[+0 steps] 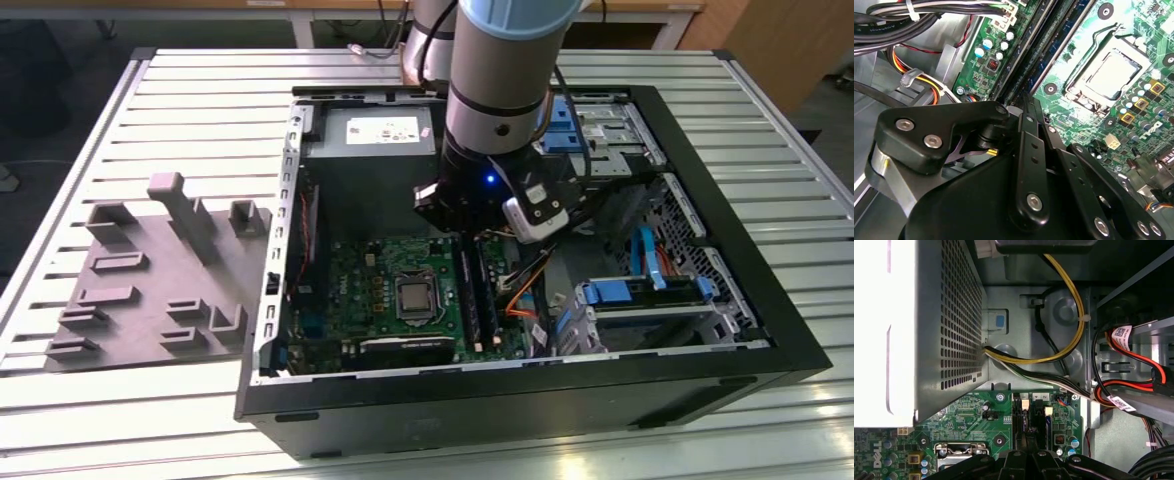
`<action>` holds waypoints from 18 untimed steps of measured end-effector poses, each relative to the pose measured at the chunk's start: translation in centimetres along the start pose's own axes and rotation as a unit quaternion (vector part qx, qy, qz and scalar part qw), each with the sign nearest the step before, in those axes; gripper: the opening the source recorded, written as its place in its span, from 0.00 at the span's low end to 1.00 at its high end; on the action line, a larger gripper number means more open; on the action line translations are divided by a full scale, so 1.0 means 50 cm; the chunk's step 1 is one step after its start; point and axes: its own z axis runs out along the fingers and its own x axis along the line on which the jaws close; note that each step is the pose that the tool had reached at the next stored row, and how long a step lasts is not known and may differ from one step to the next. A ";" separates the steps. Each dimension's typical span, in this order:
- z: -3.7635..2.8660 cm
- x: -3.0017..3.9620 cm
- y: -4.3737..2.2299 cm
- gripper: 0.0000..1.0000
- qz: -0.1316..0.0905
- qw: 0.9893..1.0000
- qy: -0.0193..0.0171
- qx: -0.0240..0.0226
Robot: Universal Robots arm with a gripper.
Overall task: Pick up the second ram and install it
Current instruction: 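Press down the second ram until it locks into place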
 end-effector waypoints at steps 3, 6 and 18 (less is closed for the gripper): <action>0.001 0.000 0.000 0.11 0.000 1.000 0.000 0.000; 0.001 0.000 0.000 0.11 0.000 1.000 0.000 0.000; 0.004 0.000 0.000 0.11 0.000 1.000 0.000 0.000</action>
